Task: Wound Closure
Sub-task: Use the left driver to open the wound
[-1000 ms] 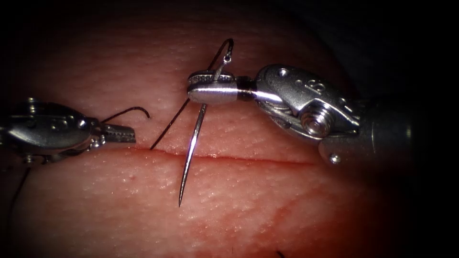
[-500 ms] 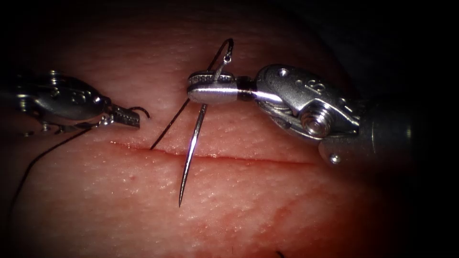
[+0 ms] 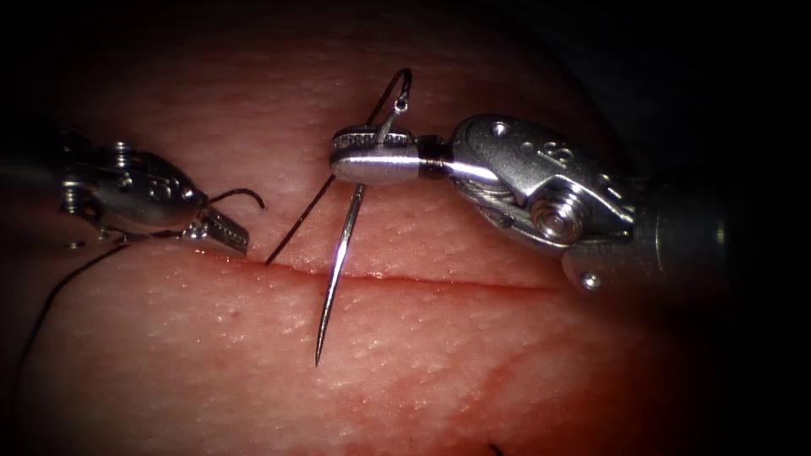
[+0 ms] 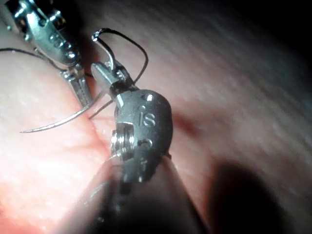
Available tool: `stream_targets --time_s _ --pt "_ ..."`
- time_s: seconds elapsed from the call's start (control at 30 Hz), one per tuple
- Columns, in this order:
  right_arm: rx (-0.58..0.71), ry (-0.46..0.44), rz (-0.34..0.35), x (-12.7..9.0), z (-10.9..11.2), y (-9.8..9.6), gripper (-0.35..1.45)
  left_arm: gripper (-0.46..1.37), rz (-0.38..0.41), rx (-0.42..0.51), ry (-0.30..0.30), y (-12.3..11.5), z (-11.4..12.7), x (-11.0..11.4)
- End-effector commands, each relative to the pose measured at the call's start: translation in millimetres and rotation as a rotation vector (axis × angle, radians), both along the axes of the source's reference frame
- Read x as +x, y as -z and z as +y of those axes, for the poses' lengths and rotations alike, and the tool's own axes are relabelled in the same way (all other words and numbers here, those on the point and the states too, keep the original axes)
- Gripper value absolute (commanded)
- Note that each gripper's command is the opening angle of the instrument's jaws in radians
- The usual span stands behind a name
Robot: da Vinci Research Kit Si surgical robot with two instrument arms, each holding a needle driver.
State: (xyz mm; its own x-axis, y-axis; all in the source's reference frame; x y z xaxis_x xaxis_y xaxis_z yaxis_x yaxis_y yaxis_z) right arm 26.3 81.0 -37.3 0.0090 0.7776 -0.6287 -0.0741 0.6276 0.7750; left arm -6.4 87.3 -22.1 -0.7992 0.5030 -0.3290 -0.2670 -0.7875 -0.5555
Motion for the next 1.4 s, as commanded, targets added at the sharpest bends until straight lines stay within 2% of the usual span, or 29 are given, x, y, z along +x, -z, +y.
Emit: stream_targets --time_s 0.03,0.23,0.47,0.77,0.97,1.07,1.1,1.13,1.17,1.4 --pt "-0.001 -0.002 -0.003 0.0 0.0 0.0 -0.35 -0.35 -0.008 0.009 -0.006 -0.2 -0.2 0.0" --pt "-0.001 -0.003 -0.003 0.1 -0.1 0.0 -0.35 -0.35 0.005 0.019 -0.011 -1.7 -2.3 -0.2" --pt "-0.001 -0.002 -0.003 0.2 -0.1 0.1 -0.35 -0.35 0.008 0.033 -0.022 -1.7 -3.9 0.0" --pt "-0.001 -0.003 -0.003 0.2 -0.1 0.1 -0.35 -0.35 0.082 0.059 -0.061 -0.8 -5.8 0.6" --pt "-0.002 0.003 -0.010 0.5 -0.4 -0.1 -0.35 -0.35 0.123 0.074 -0.065 -1.9 -5.8 1.1" --pt "-0.004 0.003 -0.015 0.7 -0.6 -0.2 -0.35 -0.35 0.182 0.077 -0.081 -2.7 -5.9 1.5" --pt "-0.005 0.003 -0.015 0.7 -0.6 -0.3 -0.35 -0.32 0.206 0.078 -0.087 -3.0 -5.9 1.7" --pt "-0.006 0.005 -0.017 0.8 -0.7 -0.4 -0.35 -0.14 0.233 0.075 -0.090 -3.3 -6.0 1.9" --pt "-0.007 0.005 -0.017 0.9 -0.8 -0.4 -0.35 -0.06 0.253 0.073 -0.089 -3.6 -6.0 2.1" --pt "-0.008 0.007 -0.016 1.1 -0.9 -0.5 -0.35 0.32 0.270 0.084 -0.068 -4.0 -6.2 2.6"
